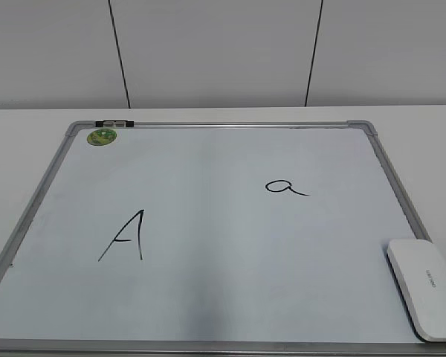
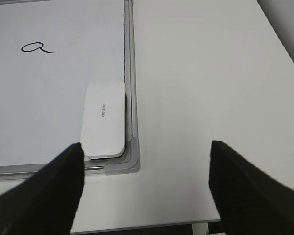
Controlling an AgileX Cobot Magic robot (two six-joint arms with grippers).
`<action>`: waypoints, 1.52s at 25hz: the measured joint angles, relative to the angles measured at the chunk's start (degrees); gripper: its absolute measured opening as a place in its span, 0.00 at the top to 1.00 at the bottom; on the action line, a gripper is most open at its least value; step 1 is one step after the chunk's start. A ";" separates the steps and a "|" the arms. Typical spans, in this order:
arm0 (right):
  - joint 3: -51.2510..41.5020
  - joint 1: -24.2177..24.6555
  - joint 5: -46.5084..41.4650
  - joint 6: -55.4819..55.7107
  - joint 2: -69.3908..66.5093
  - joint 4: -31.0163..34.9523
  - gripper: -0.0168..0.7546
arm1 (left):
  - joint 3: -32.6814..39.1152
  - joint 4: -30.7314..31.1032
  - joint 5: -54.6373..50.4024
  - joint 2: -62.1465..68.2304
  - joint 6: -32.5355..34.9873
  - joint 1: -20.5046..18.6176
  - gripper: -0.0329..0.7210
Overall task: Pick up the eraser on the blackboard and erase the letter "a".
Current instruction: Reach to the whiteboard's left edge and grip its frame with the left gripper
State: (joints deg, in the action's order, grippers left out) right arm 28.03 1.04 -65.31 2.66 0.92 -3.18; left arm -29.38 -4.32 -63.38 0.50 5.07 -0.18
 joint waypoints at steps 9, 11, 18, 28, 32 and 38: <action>0.00 0.00 0.00 0.00 0.00 0.00 0.22 | -2.77 0.11 1.11 0.81 0.00 0.00 0.28; 0.00 0.00 0.00 0.00 0.00 0.00 0.22 | -3.78 0.50 2.91 2.87 0.00 0.00 0.23; 0.00 0.00 0.00 0.00 0.00 0.00 0.22 | -4.25 0.62 14.15 20.15 0.00 0.00 0.19; 0.00 0.00 0.00 0.00 0.00 0.00 0.22 | -12.14 -0.20 22.39 49.15 0.00 0.00 0.19; 0.00 0.00 0.00 0.00 0.00 0.00 0.22 | -17.60 -0.20 22.48 59.98 0.00 0.00 0.19; 0.00 0.00 0.00 0.00 0.00 0.00 0.22 | -25.32 -0.30 18.54 75.02 0.00 0.00 0.19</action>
State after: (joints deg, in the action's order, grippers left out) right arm 28.03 1.04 -65.31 2.66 0.92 -3.18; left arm -54.71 -4.62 -44.84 75.52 5.07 -0.18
